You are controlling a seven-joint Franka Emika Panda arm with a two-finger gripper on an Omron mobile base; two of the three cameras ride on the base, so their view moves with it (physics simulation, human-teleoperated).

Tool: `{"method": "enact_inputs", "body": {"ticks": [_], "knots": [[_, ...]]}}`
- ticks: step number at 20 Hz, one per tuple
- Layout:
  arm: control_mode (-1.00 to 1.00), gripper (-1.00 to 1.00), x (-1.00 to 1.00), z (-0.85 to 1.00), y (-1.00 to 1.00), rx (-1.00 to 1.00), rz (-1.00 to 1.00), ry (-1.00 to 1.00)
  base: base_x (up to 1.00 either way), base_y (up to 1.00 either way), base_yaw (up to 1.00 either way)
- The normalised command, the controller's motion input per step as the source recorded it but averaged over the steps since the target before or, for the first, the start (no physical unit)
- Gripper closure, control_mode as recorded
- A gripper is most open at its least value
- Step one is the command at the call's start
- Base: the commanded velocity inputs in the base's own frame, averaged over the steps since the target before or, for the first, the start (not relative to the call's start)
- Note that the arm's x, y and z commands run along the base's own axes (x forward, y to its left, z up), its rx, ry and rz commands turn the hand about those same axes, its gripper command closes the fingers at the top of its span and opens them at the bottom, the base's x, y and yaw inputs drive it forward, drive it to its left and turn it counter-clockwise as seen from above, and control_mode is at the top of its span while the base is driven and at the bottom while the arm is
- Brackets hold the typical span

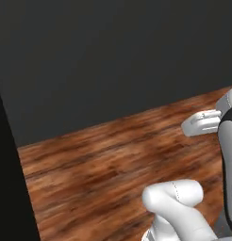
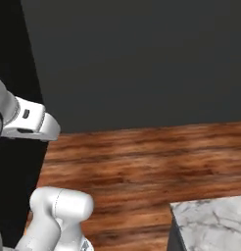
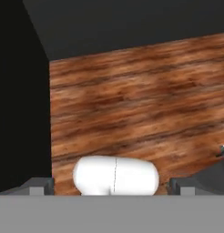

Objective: Retrieve the sausage and cheese from the fridge and place them on the cutting board on the counter.

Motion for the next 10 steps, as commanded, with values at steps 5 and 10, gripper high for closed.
{"method": "enact_inputs", "body": {"ticks": [5, 10], "knots": [[1.00, -1.00, 0.00, 0.00, 0.00, 0.00, 0.00, 0.00, 0.27, 0.32, -0.88], [1.00, -1.00, 0.00, 0.00, 0.00, 0.00, 0.00, 0.00, 0.27, 0.40, -0.82]]}}
